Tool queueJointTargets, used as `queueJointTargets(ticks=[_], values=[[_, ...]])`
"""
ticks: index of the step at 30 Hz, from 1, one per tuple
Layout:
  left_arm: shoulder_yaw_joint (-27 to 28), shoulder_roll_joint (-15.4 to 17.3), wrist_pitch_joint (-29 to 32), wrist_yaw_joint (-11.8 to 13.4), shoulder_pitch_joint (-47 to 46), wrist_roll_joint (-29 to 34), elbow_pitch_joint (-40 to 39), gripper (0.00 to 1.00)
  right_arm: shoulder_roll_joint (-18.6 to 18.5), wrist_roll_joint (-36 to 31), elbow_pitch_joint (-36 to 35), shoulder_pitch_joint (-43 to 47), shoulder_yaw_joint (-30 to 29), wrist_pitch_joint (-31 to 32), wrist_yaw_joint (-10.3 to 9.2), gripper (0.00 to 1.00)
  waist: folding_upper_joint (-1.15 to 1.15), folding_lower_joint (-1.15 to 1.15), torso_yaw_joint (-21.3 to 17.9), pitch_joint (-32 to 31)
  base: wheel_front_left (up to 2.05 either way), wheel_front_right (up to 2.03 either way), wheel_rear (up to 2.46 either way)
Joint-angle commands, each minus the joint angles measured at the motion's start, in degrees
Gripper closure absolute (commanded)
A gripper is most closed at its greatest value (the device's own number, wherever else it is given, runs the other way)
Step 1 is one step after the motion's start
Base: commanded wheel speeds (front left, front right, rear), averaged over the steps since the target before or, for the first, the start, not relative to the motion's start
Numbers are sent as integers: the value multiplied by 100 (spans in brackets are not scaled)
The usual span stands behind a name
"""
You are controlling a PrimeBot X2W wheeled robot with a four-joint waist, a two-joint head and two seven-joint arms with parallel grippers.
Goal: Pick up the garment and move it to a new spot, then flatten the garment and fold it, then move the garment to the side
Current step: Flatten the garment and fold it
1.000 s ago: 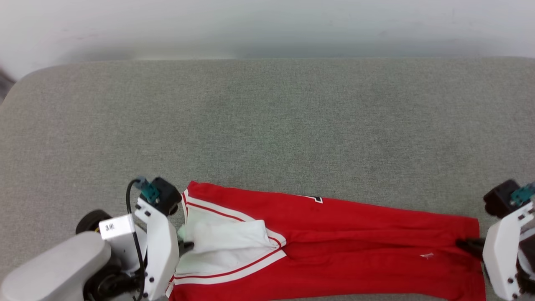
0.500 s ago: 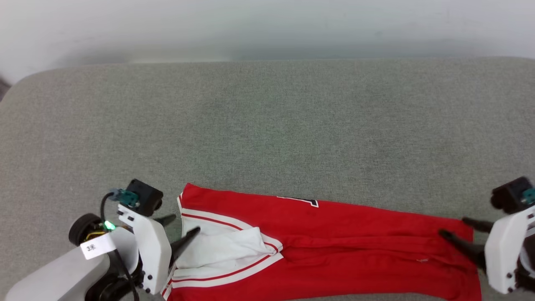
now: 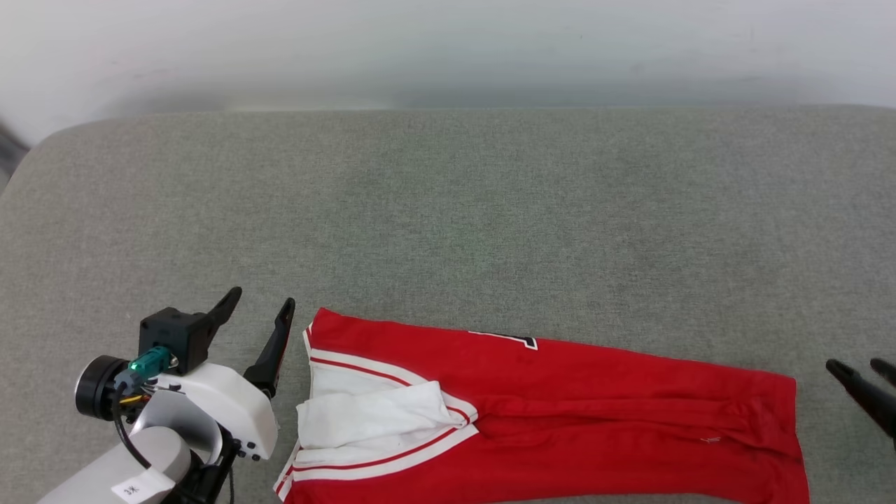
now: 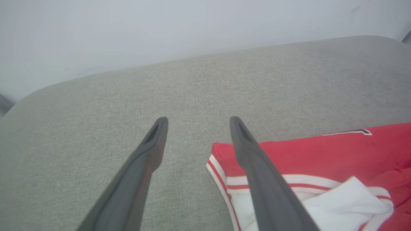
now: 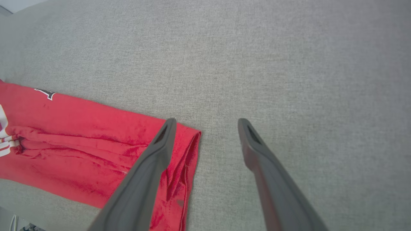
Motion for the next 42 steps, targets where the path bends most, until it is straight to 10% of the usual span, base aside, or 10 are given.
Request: queueJointTargets(ticks=[1, 11, 25, 27, 42], values=[[162, -112, -121, 159, 136, 74, 17, 0, 136, 100, 122, 169, -101, 63, -2, 0, 0, 0, 24, 35, 0, 0, 0], [1698, -906, -220, 685, 971, 1466, -306, 0, 808, 565, 549, 437, -117, 515, -2, 0, 0, 0, 124, 226, 0, 0, 0], [3280, -2333, -216, 65, 1971, 3138, -449, 0, 1576, 965, 830, 350, 802, 1058, -1, 0, 0, 0, 265, 357, 0, 0, 0], [3428, -2519, -217, -56, 2020, 3318, -415, 0, 1610, 1000, 850, 281, 886, 1063, -1, 100, 0, 0, 286, 370, 0, 0, 0], [4282, -3565, -217, -898, 2344, 4529, -194, 0, 752, 1297, 793, -30, 596, 842, -8, 100, 0, 0, 299, 220, 0, 0, 0]])
